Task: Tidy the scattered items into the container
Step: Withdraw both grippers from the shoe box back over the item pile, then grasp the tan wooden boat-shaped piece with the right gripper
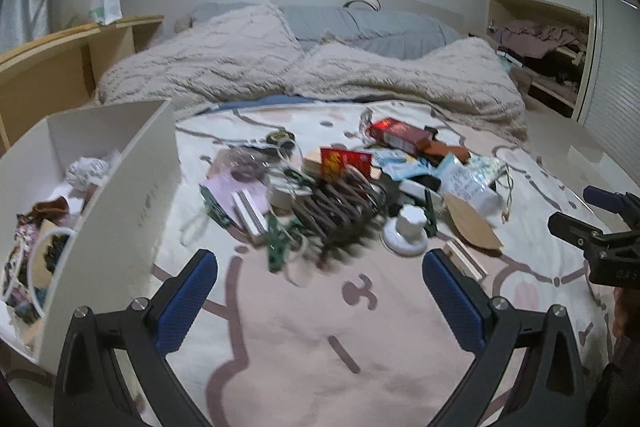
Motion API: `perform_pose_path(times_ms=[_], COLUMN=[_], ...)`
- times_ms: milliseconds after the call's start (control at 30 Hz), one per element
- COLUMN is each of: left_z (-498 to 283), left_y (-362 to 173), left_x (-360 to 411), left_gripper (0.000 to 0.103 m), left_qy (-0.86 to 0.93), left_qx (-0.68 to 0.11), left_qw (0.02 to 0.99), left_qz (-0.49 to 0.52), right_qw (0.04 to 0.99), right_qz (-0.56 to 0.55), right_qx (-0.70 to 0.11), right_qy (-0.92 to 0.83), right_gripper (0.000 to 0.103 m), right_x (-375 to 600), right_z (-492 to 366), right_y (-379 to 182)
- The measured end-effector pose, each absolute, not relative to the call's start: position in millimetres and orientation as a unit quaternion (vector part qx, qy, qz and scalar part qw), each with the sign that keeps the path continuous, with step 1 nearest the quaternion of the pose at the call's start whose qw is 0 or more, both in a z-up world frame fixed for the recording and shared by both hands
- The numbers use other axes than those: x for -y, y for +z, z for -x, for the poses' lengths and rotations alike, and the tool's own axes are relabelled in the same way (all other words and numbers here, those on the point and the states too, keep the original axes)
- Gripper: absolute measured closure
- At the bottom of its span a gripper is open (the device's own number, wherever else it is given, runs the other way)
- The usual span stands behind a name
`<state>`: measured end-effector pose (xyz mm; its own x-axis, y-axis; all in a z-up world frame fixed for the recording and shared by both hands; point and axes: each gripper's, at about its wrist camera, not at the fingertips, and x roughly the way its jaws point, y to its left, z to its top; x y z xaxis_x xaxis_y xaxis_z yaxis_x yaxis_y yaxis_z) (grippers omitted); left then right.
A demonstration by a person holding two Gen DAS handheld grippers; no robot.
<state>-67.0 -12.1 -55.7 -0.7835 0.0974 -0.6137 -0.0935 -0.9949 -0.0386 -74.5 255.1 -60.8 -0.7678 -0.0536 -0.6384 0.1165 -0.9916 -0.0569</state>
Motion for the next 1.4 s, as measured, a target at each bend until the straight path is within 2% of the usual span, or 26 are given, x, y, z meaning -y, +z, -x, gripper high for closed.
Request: perform_pose_path(times_ms=[533, 1000, 1033, 1100, 1233, 1300, 1367, 1400], left_z=[75.9, 73.6, 73.3, 72.6, 71.1, 69.9, 67.8, 67.6], left_y=[-94.1, -105.7, -105.4, -105.1, -104.0, -103.3, -102.6, -102.6], left_x=[-14.0, -27.3, -27.2, -27.6, -29.2, -31.6, -34.2, -35.2], left_gripper=[0.0, 0.0, 0.0, 0.0, 0.0, 0.002, 0.002, 0.002], left_qy=[0.921, 0.914, 0.914, 0.915, 0.915, 0.915, 0.916, 0.915], left_qx=[0.009, 0.009, 0.01, 0.011, 0.016, 0.018, 0.021, 0.023], left_qw=[0.074, 0.098, 0.099, 0.102, 0.118, 0.128, 0.134, 0.139], left_qz=[0.384, 0.394, 0.393, 0.391, 0.386, 0.383, 0.378, 0.377], right_qw=[0.048, 0.083, 0.084, 0.084, 0.087, 0.09, 0.096, 0.101], right_qz=[-0.404, -0.428, -0.422, -0.416, -0.418, -0.418, -0.425, -0.428], right_qx=[-0.041, 0.011, 0.01, 0.013, 0.018, 0.008, 0.01, 0.012], right_qy=[-0.913, -0.9, -0.902, -0.905, -0.904, -0.904, -0.9, -0.898], right_gripper=[0.0, 0.001, 0.003, 0.02, 0.025, 0.038, 0.041, 0.047], right_x=[-257.7, -259.5, -258.4, -258.0, -257.2, -253.0, -251.0, -250.0], right_z=[85.9, 99.6, 101.2, 107.1, 121.8, 126.9, 132.1, 134.9], right_y=[-105.3, -120.7, -119.0, -116.2, -116.9, -119.2, -123.4, -125.8])
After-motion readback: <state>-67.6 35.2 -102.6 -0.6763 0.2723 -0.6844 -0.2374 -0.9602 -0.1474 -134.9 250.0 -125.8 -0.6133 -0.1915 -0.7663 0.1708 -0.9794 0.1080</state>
